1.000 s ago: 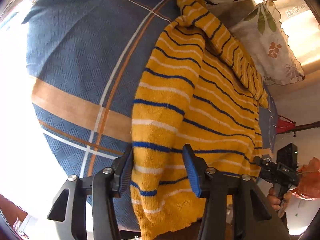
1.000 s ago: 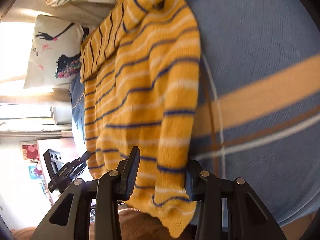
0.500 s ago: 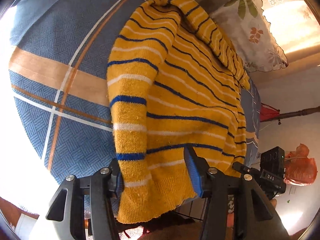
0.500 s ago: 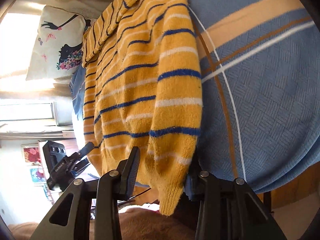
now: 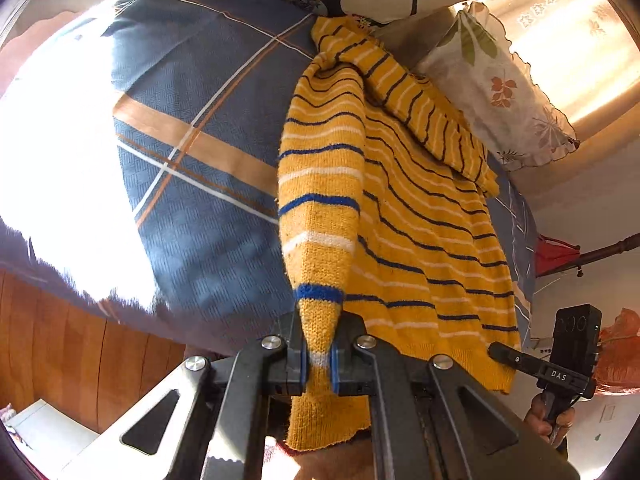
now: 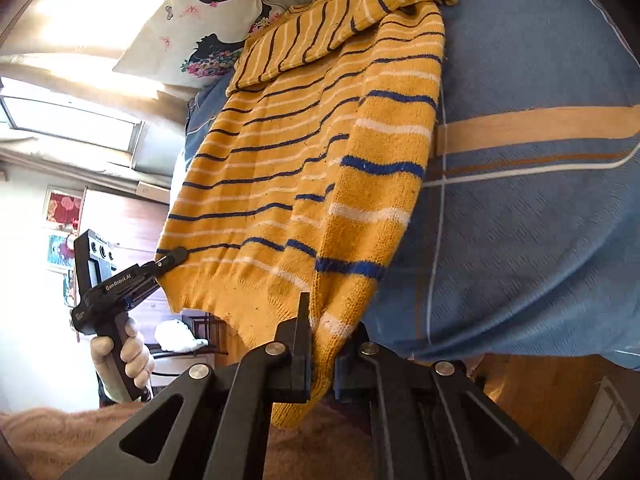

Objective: Fold small clothes

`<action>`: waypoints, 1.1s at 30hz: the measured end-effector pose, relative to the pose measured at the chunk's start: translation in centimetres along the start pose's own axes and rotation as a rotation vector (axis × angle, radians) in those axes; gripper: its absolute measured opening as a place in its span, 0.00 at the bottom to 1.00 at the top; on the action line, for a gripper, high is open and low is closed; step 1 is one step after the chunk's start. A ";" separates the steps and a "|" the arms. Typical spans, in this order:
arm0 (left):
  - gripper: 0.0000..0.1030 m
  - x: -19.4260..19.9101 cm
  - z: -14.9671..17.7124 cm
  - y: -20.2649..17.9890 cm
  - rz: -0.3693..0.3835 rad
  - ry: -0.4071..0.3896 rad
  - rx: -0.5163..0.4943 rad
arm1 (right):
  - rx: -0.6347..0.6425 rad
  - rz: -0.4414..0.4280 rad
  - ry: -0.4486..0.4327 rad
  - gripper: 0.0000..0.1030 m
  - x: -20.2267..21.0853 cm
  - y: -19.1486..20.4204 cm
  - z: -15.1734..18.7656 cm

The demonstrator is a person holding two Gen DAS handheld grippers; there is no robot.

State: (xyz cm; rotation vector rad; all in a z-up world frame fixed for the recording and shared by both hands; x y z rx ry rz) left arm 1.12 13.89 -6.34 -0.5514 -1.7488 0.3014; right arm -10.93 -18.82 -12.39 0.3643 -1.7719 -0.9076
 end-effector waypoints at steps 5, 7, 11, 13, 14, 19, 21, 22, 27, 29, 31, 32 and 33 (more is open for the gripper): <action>0.07 0.3 4.1 -0.5 -0.059 0.057 -0.022 | -0.028 -0.019 0.050 0.08 2.6 -1.9 2.7; 0.07 -0.4 4.4 0.4 -0.042 0.084 0.030 | -0.072 -0.029 0.052 0.08 2.4 -3.2 3.0; 0.07 -0.3 3.3 -0.1 -0.053 0.055 0.043 | -0.093 -0.059 0.020 0.08 2.0 -3.2 1.0; 0.07 0.1 2.2 -1.5 -0.062 0.022 0.015 | -0.059 -0.066 -0.001 0.08 2.3 -2.2 -0.6; 0.07 0.3 1.5 -2.1 -0.060 0.005 0.006 | -0.039 -0.074 -0.016 0.08 2.6 -1.6 -1.6; 0.07 0.7 -4.5 -5.0 -0.033 -0.070 -0.022 | -0.004 -0.117 -0.116 0.08 3.9 0.6 -8.6; 0.07 0.3 -7.7 -6.2 -0.044 -0.093 -0.054 | 0.004 -0.111 -0.161 0.08 4.0 1.2 -12.1; 0.07 -0.2 -9.4 -6.8 -0.051 -0.103 -0.070 | 0.008 -0.093 -0.182 0.08 3.8 1.5 -13.9; 0.07 -5.1 -18.2 -8.9 -0.042 -0.083 -0.098 | -0.038 0.004 -0.239 0.08 1.3 1.2 -23.2; 0.07 -7.7 -21.2 -8.6 -0.047 -0.059 -0.081 | -0.083 0.051 -0.240 0.08 -0.2 -0.1 -26.3; 0.08 -10.0 -23.5 -8.2 -0.034 -0.025 -0.062 | -0.124 0.082 -0.225 0.08 -1.6 -1.8 -28.3; 0.08 -10.9 -24.3 -7.8 -0.012 -0.001 -0.047 | -0.155 0.089 -0.211 0.10 -2.5 -2.8 -29.2; 0.08 -11.5 -25.0 -7.6 0.021 0.019 -0.030 | -0.187 0.093 -0.202 0.10 -3.0 -3.8 -29.7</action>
Point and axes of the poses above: each gripper's, at about its wrist camera, not at the fingertips, and x roughly against the way its jaws point, y to its left, z to its underside, the point moved 2 cm from there along -x, roughly the way its jaws point, and after that the axes turned 2 degrees about x, right-handed, at the moved point
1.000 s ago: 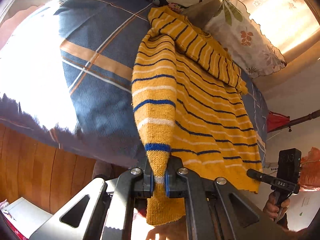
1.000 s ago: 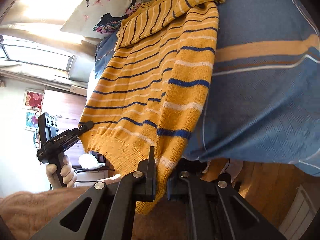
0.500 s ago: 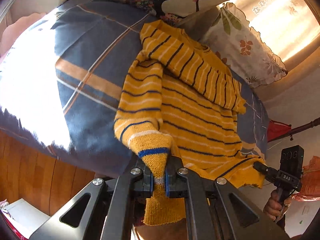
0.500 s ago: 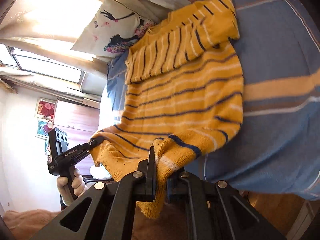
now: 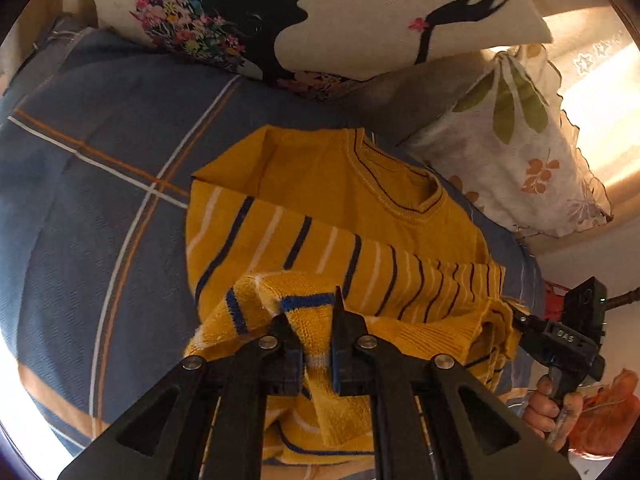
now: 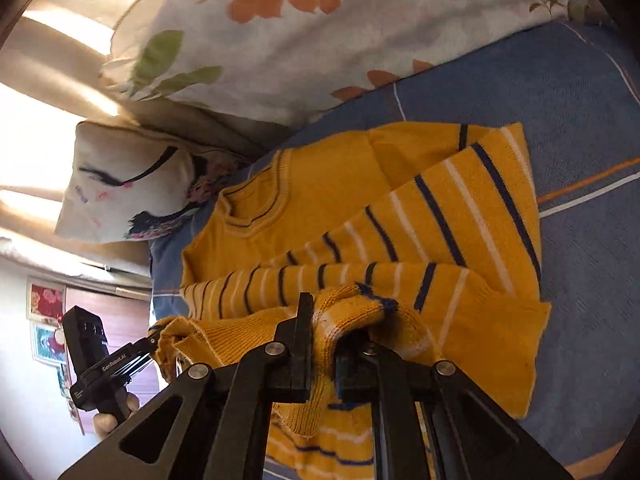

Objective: Fold small clothes

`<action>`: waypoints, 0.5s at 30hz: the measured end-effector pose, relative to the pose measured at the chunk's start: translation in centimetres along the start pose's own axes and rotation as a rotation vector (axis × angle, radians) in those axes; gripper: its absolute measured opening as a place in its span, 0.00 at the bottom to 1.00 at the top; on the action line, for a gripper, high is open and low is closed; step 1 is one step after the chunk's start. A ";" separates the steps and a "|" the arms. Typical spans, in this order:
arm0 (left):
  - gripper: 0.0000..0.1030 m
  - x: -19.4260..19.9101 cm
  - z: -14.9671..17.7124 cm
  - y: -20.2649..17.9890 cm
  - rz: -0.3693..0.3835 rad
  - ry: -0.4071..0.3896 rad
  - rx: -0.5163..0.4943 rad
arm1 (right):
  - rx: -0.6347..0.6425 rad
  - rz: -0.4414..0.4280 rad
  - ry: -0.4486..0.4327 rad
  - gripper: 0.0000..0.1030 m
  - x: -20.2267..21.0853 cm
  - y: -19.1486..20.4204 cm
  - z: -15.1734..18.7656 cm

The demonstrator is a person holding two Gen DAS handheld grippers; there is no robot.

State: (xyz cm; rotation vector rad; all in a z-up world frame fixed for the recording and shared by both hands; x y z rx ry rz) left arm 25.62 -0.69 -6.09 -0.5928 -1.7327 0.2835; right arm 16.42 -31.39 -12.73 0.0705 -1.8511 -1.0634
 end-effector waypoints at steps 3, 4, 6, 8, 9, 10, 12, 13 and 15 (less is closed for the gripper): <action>0.12 0.2 -1.4 0.6 0.105 0.010 0.006 | -0.117 -0.031 0.010 0.13 -1.6 -2.1 -1.2; 0.19 0.5 -1.6 1.0 0.138 0.007 0.013 | -0.151 -0.048 0.006 0.15 -1.9 -2.7 -1.5; 0.26 1.1 -1.8 1.8 0.187 0.003 0.026 | -0.201 -0.086 -0.013 0.18 -1.9 -3.5 -2.1; 0.32 1.7 -1.8 2.6 0.184 -0.005 0.024 | -0.226 -0.124 -0.030 0.26 -1.9 -3.8 -2.7; 0.36 2.1 -1.8 2.9 0.176 -0.022 0.024 | -0.237 -0.138 -0.037 0.28 -1.8 -3.8 -2.9; 0.42 2.6 -1.6 3.2 0.179 -0.037 0.029 | -0.247 -0.153 -0.044 0.32 -1.8 -3.8 -3.2; 0.46 3.6 -1.2 4.2 0.203 -0.054 0.051 | -0.259 -0.159 -0.073 0.40 -1.6 -3.7 -3.9; 0.49 4.1 -0.9 4.7 0.205 -0.063 0.064 | -0.258 -0.155 -0.086 0.44 -1.4 -3.5 -4.1; 0.50 5.1 -0.2 5.6 0.166 -0.088 0.067 | -0.251 -0.186 -0.111 0.45 -0.7 -3.0 -4.5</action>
Point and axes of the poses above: each gripper's, at about its wrist camera, not at the fingertips, and x roughly against the way its jaws point, y to its left, z to its underside, the point moved 2 cm from there along -x, roughly the way its jaws point, and after that the axes turned 2 degrees about x, right-handed, at the moved point
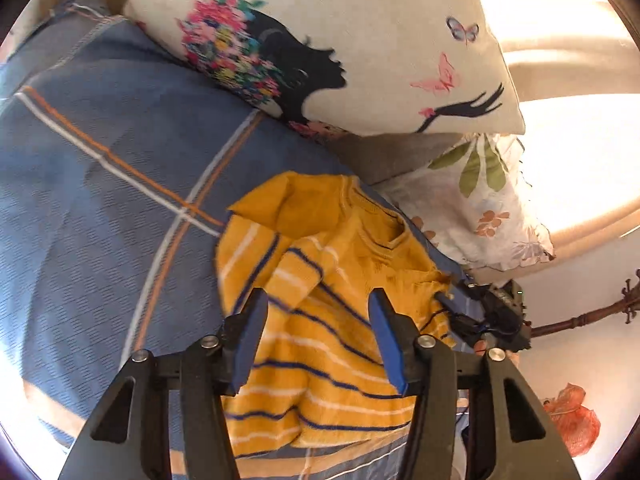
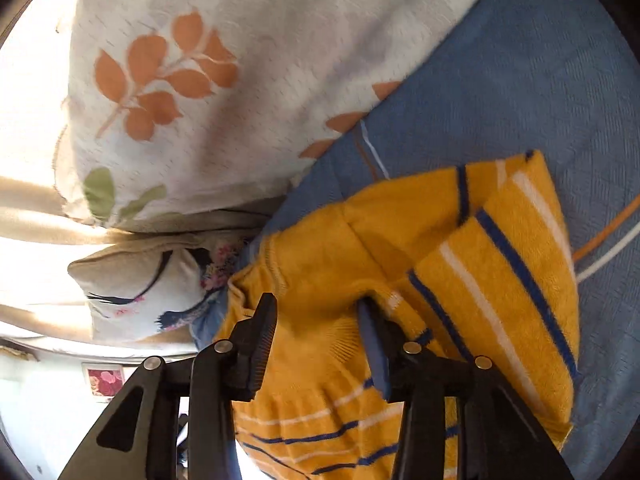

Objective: Fold small clothes

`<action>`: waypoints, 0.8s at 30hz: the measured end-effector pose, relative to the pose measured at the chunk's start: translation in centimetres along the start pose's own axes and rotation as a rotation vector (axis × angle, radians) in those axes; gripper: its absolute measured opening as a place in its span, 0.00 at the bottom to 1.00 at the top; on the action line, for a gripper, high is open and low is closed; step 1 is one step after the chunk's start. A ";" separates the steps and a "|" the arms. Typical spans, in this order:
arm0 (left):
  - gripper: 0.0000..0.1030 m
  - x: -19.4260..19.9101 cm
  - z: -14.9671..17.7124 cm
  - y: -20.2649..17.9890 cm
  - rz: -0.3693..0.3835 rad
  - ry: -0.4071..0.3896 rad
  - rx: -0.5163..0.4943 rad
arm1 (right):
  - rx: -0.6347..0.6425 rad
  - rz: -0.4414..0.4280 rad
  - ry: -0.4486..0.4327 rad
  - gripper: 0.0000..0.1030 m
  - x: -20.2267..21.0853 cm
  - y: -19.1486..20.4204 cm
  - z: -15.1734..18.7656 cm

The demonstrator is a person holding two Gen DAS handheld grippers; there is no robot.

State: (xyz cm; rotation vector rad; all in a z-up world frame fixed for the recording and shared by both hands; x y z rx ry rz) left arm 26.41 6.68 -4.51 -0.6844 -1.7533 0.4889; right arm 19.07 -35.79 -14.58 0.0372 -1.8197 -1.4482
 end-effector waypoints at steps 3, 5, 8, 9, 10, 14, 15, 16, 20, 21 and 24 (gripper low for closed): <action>0.53 0.6 1.7 0.2 -0.097 -0.012 -0.053 | 0.018 -0.054 -0.053 0.53 1.6 1.5 0.4; 0.54 0.1 3.2 0.5 -0.133 0.011 -0.083 | 0.030 -0.100 -0.050 0.53 2.2 2.8 1.4; 0.54 -1.2 5.3 1.3 -0.185 0.041 -0.107 | 0.118 -0.106 0.045 0.53 0.3 5.9 4.0; 0.54 -1.4 5.8 1.8 -0.196 0.050 -0.106 | 0.171 -0.102 0.108 0.53 -1.3 7.4 5.3; 0.53 -1.9 6.3 2.0 -0.208 0.064 -0.106 | 0.220 -0.096 0.169 0.52 -2.9 8.7 6.5; 0.06 -3.1 7.9 2.2 -0.225 0.120 -0.117 | 0.436 -0.004 0.341 0.39 -10.3 13.4 12.0; 0.06 -2.8 8.0 2.1 -0.241 0.112 -0.138 | 0.465 0.011 0.367 0.39 -11.9 14.1 12.9; 0.06 -2.5 7.8 2.0 -0.249 0.107 -0.149 | 0.491 0.035 0.388 0.39 -13.6 14.8 13.6; 0.06 -0.4 6.7 2.7 -0.266 0.089 -0.167 | 0.604 0.171 0.424 0.37 -20.1 17.3 15.3; 0.06 0.0 6.6 2.9 -0.261 0.090 -0.166 | 0.627 0.184 0.428 0.37 -21.3 18.0 15.7; 0.05 0.4 6.3 3.8 -0.299 0.088 -0.171 | 0.704 0.238 0.428 0.38 -24.6 19.8 16.4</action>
Point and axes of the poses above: each gripper's, at about its wrist camera, not at the fingertips, and x roughly against the way its jaws point, y to its left, z to its underside, the point moved 2 cm from there along -x, roughly the way its jaws point, and after that the axes turned 2 degrees about x, right-handed, at the moved point
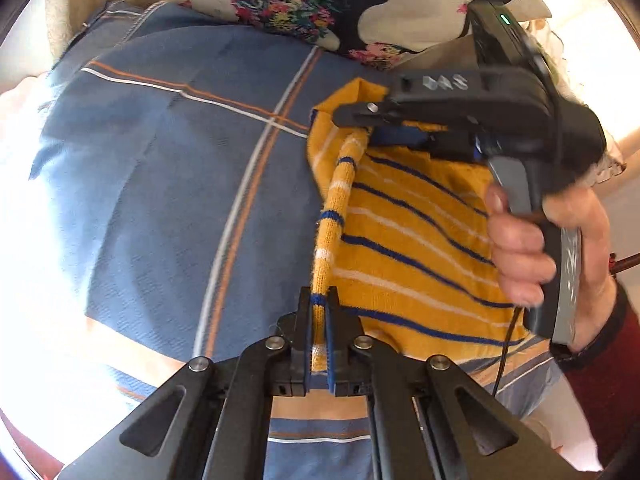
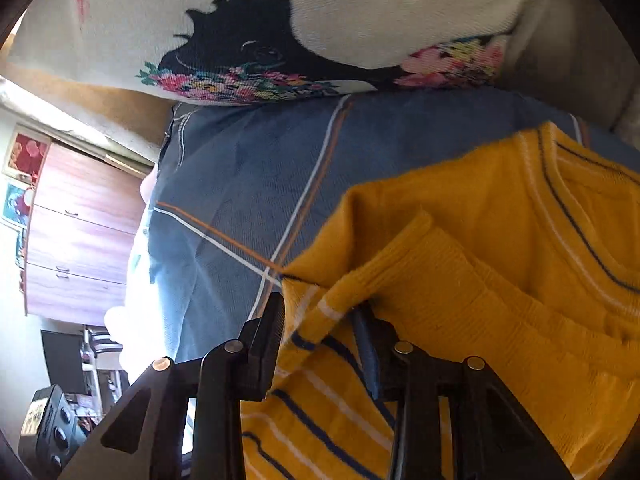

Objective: Fold small clothes

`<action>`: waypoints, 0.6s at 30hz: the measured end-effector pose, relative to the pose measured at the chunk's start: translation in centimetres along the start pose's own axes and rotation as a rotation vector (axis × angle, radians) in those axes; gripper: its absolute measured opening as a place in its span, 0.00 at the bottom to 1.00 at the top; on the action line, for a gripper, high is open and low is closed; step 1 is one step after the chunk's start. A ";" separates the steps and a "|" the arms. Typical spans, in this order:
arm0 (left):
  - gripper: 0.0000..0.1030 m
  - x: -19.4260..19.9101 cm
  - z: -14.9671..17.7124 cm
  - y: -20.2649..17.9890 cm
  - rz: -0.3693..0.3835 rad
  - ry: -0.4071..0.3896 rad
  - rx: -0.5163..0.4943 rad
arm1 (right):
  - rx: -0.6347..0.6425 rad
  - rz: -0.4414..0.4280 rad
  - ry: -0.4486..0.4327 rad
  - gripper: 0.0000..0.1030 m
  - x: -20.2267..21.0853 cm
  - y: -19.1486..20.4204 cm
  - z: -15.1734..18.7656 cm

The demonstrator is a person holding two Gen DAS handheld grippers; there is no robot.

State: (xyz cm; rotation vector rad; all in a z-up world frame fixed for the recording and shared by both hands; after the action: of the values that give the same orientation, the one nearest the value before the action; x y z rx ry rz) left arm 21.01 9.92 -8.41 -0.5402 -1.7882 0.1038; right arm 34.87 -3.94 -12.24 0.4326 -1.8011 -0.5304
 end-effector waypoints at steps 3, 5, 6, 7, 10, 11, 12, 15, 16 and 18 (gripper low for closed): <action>0.05 0.3 0.1 0.8 0.037 -0.006 0.023 | 0.055 0.045 -0.008 0.39 -0.8 0.7 -1.0; 0.06 1.0 0.3 1.4 0.057 -0.012 0.040 | 0.059 0.023 -0.033 0.39 0.2 0.9 -0.7; 0.06 1.4 0.4 1.8 0.060 -0.020 0.048 | 0.057 0.011 -0.057 0.39 1.1 0.7 -0.4; 0.06 1.8 0.5 1.9 0.056 -0.032 0.058 | 0.059 0.007 -0.079 0.39 2.2 0.2 0.1; 0.10 3.2 0.7 2.9 0.052 -0.056 0.099 | 0.061 0.030 -0.135 0.39 6.1 -1.8 2.9; 0.14 3.6 0.8 3.2 0.050 -0.064 0.113 | 0.045 0.054 -0.150 0.39 7.7 -3.5 4.3; 0.16 4.0 0.8 3.2 0.050 -0.076 0.119 | 0.022 0.072 -0.162 0.39 8.9 -5.1 5.5; 0.27 4.7 1.0 2.3 0.052 -0.097 0.107 | -0.102 0.167 -0.188 0.39 12.7 -11.9 9.1; 0.30 4.5 0.7 1.9 0.051 -0.097 0.101 | -0.161 0.207 -0.187 0.39 13.7 -14.7 10.3; 0.30 4.0 0.6 0.7 0.044 -0.084 0.087 | -0.268 0.270 -0.206 0.34 16.1 -20.2 12.6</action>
State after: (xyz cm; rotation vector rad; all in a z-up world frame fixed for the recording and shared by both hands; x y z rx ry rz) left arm 19.95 12.31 -5.27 -0.5194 -1.8442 0.2371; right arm 18.80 -27.64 -13.83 -0.0519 -1.9132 -0.6319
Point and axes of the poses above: each gripper's, at about its wrist camera, not at the fingertips, and x roughly against the way its jaws point, y to its left, z to its underside, the point moved 2 cm from there along -x, roughly the way its jaws point, and after that the axes turned 2 degrees about x, right-handed, at the moved point
